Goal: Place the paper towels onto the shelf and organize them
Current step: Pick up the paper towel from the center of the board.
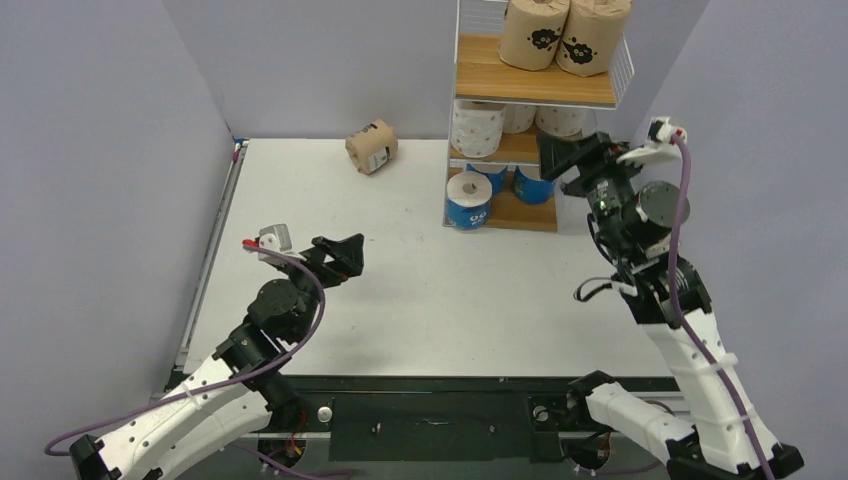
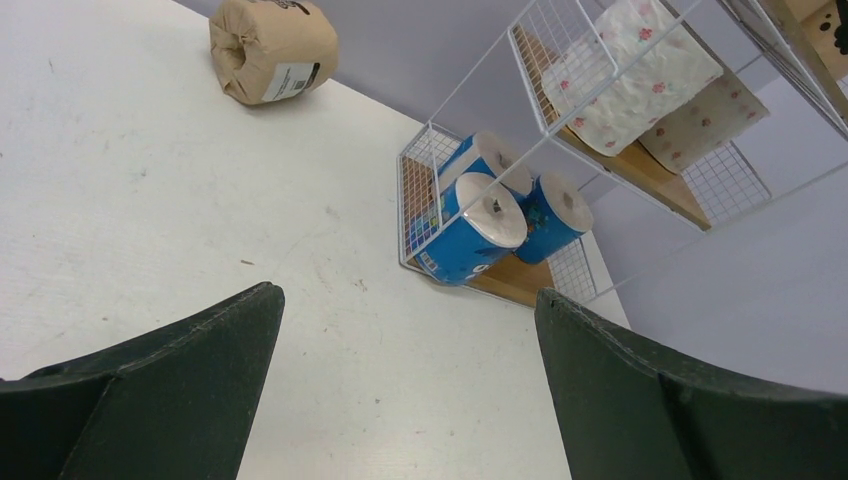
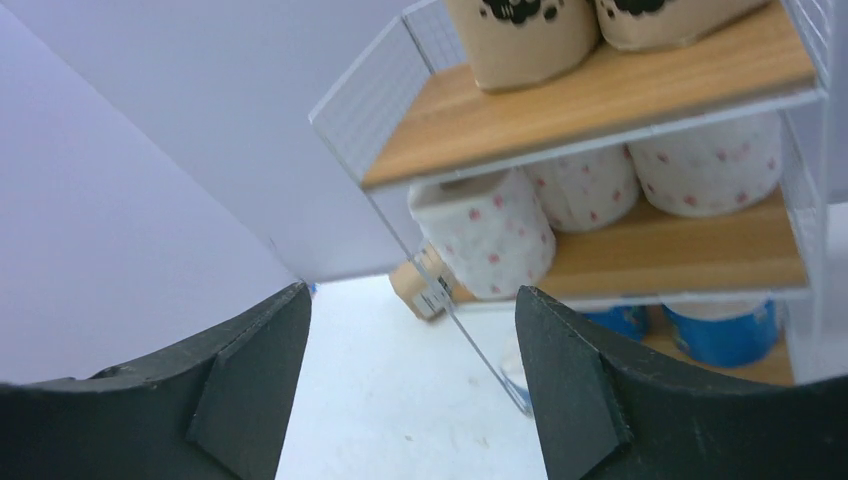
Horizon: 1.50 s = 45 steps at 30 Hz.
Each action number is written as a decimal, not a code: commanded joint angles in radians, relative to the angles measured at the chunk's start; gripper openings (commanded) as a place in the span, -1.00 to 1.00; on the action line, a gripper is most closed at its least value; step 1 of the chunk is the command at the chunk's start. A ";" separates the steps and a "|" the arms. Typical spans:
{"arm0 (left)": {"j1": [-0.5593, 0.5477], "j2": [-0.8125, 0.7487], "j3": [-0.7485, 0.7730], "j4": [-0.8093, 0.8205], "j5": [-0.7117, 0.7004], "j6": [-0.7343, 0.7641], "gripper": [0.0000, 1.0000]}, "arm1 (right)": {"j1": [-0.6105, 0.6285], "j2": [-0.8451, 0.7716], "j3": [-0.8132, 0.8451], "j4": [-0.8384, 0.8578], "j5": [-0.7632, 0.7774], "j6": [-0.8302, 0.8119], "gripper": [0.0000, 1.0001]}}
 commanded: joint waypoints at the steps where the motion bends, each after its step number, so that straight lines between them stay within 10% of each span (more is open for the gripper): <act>1: 0.045 0.080 0.133 -0.106 0.010 -0.126 0.93 | 0.051 -0.172 -0.193 -0.051 -0.011 -0.098 0.39; 10: 0.360 0.315 0.179 -0.044 0.391 -0.319 0.93 | 0.133 -0.533 -0.689 -0.062 0.051 0.020 0.35; 20: 0.619 0.711 0.290 0.280 0.664 -0.471 0.93 | 0.152 -0.561 -0.926 0.014 0.000 0.133 0.32; 32: 0.711 1.348 0.644 0.570 0.714 -0.614 0.93 | 0.154 -0.417 -0.944 0.056 -0.005 0.116 0.29; 45: 0.732 1.691 0.987 0.619 0.727 -0.672 0.93 | 0.153 -0.414 -0.952 0.015 0.083 0.135 0.27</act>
